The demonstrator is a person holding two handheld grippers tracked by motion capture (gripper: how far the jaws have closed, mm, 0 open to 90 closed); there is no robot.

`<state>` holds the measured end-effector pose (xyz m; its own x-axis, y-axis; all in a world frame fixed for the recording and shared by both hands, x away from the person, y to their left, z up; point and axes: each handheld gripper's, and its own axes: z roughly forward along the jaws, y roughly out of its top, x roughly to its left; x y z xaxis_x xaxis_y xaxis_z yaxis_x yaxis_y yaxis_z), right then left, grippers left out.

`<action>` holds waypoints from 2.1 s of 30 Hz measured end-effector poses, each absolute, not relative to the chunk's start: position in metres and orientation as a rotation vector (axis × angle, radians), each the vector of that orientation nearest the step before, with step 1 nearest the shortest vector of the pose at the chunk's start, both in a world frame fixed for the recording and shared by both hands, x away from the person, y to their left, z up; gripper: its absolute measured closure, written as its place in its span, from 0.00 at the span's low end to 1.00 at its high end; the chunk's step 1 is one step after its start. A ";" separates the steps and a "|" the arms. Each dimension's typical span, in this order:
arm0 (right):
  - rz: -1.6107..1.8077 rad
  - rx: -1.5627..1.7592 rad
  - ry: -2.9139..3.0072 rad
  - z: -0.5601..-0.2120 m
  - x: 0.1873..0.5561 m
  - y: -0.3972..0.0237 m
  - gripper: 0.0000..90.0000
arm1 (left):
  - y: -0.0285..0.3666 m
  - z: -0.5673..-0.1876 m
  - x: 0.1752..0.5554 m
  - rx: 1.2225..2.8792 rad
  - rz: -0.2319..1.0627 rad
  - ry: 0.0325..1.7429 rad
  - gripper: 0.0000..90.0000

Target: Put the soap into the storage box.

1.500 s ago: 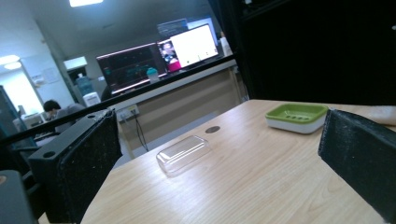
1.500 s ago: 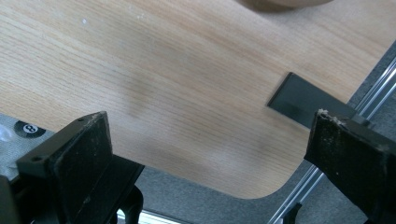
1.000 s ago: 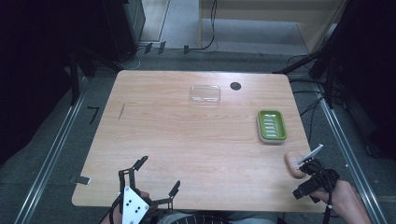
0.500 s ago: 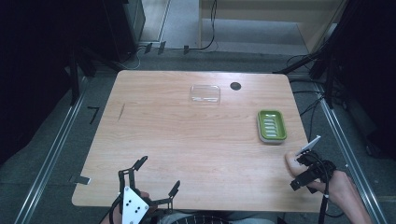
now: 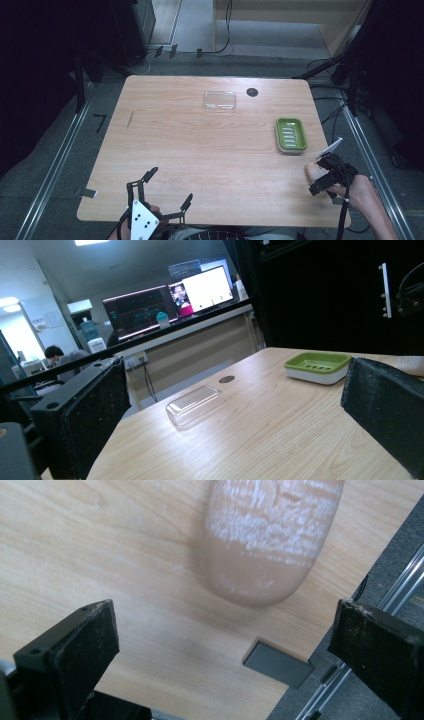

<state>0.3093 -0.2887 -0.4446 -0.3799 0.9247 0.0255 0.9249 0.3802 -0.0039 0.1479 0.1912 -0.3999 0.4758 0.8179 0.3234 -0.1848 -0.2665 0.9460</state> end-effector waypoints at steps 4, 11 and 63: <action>-0.035 -1.746 -2.588 -0.446 0.314 -0.289 0.00 | 0.191 -0.400 0.148 1.548 1.066 0.569 0.00; -0.050 -1.767 -2.562 -0.447 0.321 -0.291 0.00 | 0.191 -0.400 0.148 1.548 1.066 0.567 0.00; -0.104 -1.953 -2.458 -0.472 0.350 -0.292 0.36 | 0.192 -0.400 0.148 1.542 1.065 0.572 0.00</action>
<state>0.3500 -0.2922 -0.4721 -0.2268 0.9730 0.0418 0.9731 0.2246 0.0514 0.1477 0.1921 -0.3998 0.4747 0.8200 0.3198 -0.1862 -0.2616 0.9471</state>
